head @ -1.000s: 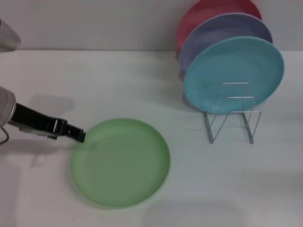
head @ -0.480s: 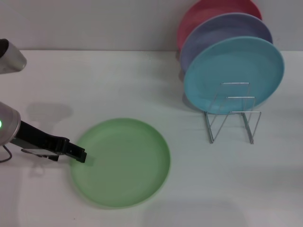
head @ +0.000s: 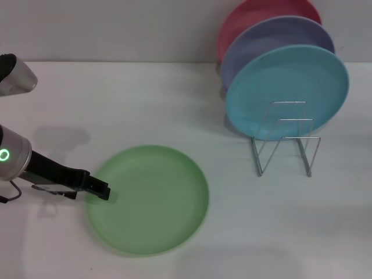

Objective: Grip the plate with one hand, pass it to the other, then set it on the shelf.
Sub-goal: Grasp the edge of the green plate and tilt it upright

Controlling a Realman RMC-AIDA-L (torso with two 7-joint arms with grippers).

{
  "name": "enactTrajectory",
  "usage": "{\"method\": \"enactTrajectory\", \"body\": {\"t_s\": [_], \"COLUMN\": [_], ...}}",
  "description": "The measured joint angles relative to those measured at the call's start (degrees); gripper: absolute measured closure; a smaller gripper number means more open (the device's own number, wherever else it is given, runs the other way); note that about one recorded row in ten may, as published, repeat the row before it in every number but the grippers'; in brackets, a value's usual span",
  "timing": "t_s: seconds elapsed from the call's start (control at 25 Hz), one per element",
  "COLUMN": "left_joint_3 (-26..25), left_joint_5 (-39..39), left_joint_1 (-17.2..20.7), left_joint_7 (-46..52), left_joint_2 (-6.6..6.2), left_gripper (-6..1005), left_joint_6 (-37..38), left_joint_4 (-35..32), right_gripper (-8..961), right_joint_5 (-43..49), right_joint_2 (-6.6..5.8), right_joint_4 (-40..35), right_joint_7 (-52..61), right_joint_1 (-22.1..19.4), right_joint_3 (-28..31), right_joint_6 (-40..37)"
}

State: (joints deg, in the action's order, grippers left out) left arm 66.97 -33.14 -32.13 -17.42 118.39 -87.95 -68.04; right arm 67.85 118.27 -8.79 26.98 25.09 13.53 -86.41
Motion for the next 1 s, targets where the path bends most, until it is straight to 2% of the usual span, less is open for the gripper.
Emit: {"method": "enactTrajectory", "body": {"t_s": [0.32,0.8,1.0], "left_joint_3": [0.00,0.80,1.38], "left_joint_5": [-0.05,-0.09,-0.02], "left_joint_1": [-0.76,-0.99,-1.53], "left_joint_7": [-0.50,-0.78,-0.88], "left_joint_2": [0.00,0.00,-0.04], "left_gripper": [204,204,260], "left_joint_6": [1.70,2.22,2.61], "left_joint_4": [2.80,3.19,4.39], "right_gripper": [253,252,252], "right_joint_5": [0.00,0.00,0.01], "right_joint_2": [0.16,0.28,0.29], "right_joint_4": [0.01,0.00,0.00], "right_joint_7": [0.05,0.09,0.18], "right_joint_1": [-0.23,-0.48,-0.49], "right_joint_3": [0.04,0.09,0.09], "right_joint_6": [-0.73,-1.31,-1.43]}}
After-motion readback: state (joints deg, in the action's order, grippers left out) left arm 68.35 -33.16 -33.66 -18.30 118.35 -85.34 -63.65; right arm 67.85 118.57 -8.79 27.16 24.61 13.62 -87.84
